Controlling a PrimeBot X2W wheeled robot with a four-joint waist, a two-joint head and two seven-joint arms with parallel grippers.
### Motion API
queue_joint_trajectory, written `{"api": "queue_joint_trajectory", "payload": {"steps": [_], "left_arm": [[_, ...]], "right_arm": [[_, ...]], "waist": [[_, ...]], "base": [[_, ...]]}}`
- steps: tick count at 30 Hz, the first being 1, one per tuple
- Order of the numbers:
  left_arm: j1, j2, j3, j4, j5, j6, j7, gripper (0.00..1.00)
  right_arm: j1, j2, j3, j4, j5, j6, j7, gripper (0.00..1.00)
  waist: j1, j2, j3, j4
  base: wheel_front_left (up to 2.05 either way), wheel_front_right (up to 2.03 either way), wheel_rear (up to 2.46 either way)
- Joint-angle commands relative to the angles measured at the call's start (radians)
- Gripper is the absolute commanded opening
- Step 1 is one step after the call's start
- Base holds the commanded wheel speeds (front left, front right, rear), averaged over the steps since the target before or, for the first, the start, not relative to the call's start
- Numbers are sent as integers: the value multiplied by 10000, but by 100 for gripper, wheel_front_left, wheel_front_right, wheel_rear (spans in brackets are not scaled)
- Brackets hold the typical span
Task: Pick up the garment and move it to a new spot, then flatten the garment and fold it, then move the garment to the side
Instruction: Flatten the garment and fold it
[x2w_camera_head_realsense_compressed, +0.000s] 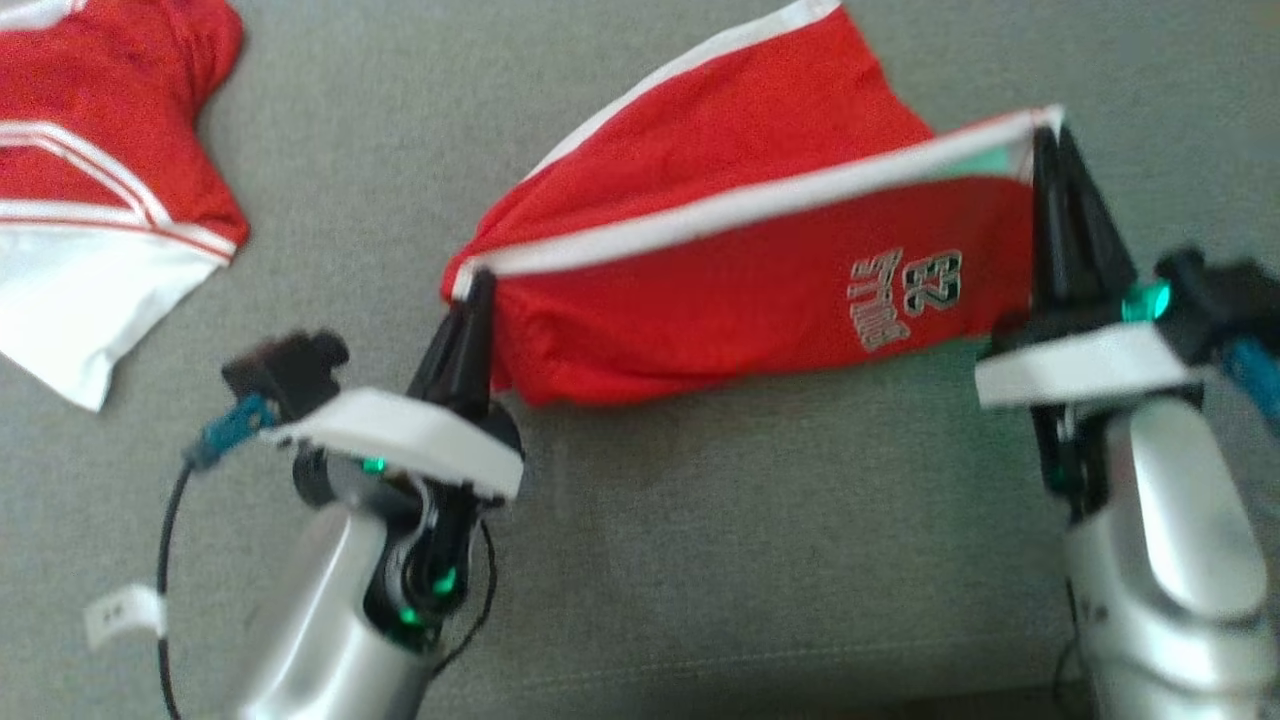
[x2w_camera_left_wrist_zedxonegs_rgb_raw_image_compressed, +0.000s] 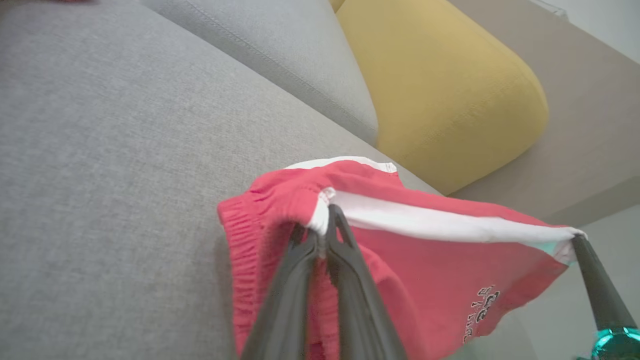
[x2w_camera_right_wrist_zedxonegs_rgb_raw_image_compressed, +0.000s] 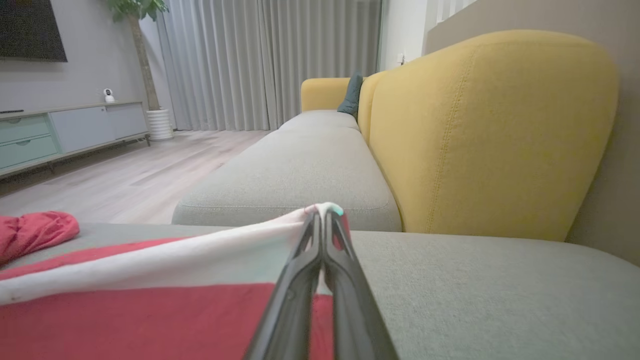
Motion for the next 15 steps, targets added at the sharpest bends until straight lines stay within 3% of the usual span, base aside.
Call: {"api": "queue_joint_trajectory", "payload": {"steps": [1,15], "left_arm": [[-557,-13,369,-178,-59,9,31,0],[-2867,-256,138,856,-153,-68,108,0]], "right_arm": [[-599,-41,121,-20,-100,-9,-105,0],[-5119,-41,83,4335,-966,-9,33,0]], "waist": [[1,0,403,197],[1,0,1732,869]], "base": [[0,0,0],[0,0,0]]}}
